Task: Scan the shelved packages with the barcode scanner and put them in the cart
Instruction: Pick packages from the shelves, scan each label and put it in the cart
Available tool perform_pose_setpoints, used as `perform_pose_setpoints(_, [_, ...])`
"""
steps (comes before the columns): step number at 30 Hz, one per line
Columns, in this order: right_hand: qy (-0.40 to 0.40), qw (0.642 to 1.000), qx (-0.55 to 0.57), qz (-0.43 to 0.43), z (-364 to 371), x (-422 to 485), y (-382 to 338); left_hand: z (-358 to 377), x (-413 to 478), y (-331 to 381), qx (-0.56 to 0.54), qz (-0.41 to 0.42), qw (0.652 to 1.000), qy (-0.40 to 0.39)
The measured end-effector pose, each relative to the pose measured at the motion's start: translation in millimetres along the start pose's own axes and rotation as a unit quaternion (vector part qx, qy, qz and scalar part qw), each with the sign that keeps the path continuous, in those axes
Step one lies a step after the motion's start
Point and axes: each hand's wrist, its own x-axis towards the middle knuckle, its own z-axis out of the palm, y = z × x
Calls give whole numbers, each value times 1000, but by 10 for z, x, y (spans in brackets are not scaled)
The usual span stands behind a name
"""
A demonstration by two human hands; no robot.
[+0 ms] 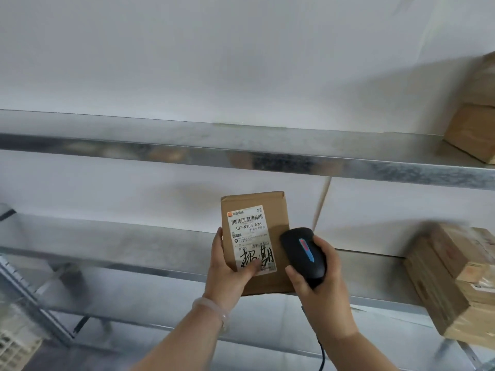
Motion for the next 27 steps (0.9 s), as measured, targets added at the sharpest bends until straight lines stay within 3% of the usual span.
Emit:
perform_pose_setpoints(7, [-128, 989, 40, -69, 569, -161, -527, -623, -73, -74, -16, 9, 996, 87])
perform_pose_setpoints(12, [-216, 971, 70, -71, 744, -161, -712, -841, -143, -110, -32, -5, 987, 156])
perform_pose_setpoints(27, [-331, 936, 82, -82, 502, -310, -700, -765, -797, -95, 3, 5, 955, 297])
